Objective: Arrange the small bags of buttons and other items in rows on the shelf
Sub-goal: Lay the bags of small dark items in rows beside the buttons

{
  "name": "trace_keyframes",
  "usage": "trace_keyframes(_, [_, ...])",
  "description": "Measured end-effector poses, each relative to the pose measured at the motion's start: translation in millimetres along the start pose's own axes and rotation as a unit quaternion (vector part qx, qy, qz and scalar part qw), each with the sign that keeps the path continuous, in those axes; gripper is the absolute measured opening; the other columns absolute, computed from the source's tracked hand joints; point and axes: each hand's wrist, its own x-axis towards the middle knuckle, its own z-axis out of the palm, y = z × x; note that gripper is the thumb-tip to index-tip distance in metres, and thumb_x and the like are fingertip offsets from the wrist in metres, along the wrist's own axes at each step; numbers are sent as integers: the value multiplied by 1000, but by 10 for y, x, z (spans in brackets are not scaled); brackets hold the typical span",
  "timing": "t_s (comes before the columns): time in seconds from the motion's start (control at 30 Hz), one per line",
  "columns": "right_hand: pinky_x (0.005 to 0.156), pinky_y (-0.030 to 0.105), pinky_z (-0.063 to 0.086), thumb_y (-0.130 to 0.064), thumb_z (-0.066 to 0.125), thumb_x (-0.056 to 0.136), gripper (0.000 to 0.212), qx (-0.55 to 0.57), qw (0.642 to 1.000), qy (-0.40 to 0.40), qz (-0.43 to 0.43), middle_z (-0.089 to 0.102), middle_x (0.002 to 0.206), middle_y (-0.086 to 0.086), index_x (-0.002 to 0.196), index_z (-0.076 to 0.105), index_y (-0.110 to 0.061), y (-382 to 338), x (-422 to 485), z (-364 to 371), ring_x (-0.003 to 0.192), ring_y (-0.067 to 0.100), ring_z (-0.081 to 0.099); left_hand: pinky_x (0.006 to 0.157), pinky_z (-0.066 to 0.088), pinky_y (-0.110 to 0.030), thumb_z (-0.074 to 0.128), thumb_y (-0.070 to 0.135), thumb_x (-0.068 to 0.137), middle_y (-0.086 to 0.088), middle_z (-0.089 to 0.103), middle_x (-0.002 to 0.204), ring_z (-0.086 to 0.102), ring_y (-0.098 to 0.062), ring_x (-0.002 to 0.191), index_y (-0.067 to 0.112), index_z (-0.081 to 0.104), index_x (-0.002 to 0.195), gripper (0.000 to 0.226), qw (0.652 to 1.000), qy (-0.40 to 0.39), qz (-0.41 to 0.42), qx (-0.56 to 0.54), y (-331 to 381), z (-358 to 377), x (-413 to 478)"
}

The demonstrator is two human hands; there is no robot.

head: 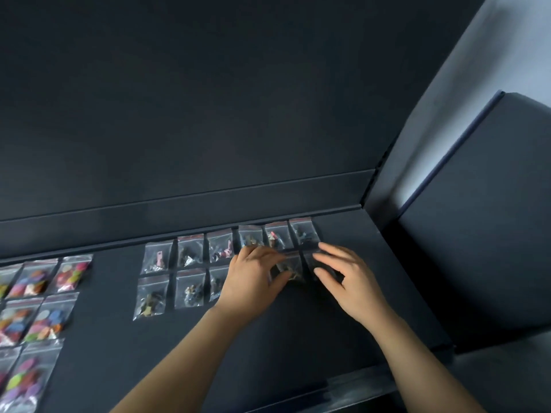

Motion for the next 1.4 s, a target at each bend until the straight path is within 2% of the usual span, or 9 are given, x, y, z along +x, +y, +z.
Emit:
trace_keyframes(0.1, [98,12,41,-22,64,90,28,83,995,36,32,64,120,-12,117,68,-20,-297,64,60,113,-6,54,90,44,-23,62,32,89,8,67,106,60,-8,98,21,69,110,24,990,63,-68,-109,-38,-282,-204])
trace_keyframes(0.17, [88,5,42,-20,64,90,24,154,985,34,67,66,109,-18,114,69,-21,-506,135,149,102,-12,57,75,47,-12,64,23,89,12,69,94,62,1,83,22,70,103,15,967,117,-138,-181,-134,-517,-426])
trace_keyframes(0.27, [85,8,47,-19,62,92,21,257,961,6,105,68,102,-21,110,70,-22,-862,258,353,99,-6,64,64,47,-9,66,14,88,10,72,79,66,0,72,24,70,95,13,927,213,-208,-227,-388,-859,-861])
trace_keyframes(0.5, [79,4,46,-18,60,93,15,337,936,-74,76,69,97,-19,101,70,-24,-2066,359,1050,92,-11,63,57,49,-17,64,14,89,3,73,78,66,-7,67,24,69,91,11,843,351,-332,-235,-1040,-1568,-2030])
trace_keyframes(0.77, [77,10,47,-23,59,94,16,347,919,-186,1,69,99,-15,105,70,-21,-3869,-42,2110,93,-7,62,59,48,-17,65,13,88,5,72,76,66,-15,70,26,69,88,14,758,479,-394,-201,-1752,-2430,-3807])
trace_keyframes(0.93, [75,10,43,-25,57,94,21,352,909,-220,-33,68,104,-14,111,68,-19,-4974,-440,2732,96,-7,58,56,45,-10,65,12,88,5,72,73,64,-5,65,25,70,86,13,732,513,-425,-142,-2219,-3044,-4942])
trace_keyframes(1.07, [69,14,44,-26,56,95,21,349,904,-244,-38,69,102,-10,111,68,-21,-5640,-673,3119,78,-7,56,53,42,-11,63,14,90,4,71,76,61,-6,65,25,70,89,13,717,520,-449,-114,-2597,-3478,-5555])
trace_keyframes(1.27, [75,11,42,-22,57,94,19,322,908,-264,-52,66,103,-15,110,69,-21,-6384,-591,3708,95,-5,57,59,48,-10,61,18,91,5,70,81,62,-4,71,25,68,94,10,707,516,-471,-109,-3324,-3923,-5845])
trace_keyframes(1.4, [70,12,43,-22,57,94,18,323,909,-261,-43,68,99,-13,106,70,-20,-6784,-317,4166,90,-3,59,60,48,-12,61,19,91,6,70,81,62,-1,68,25,68,95,10,716,506,-468,-107,-3905,-4234,-5789])
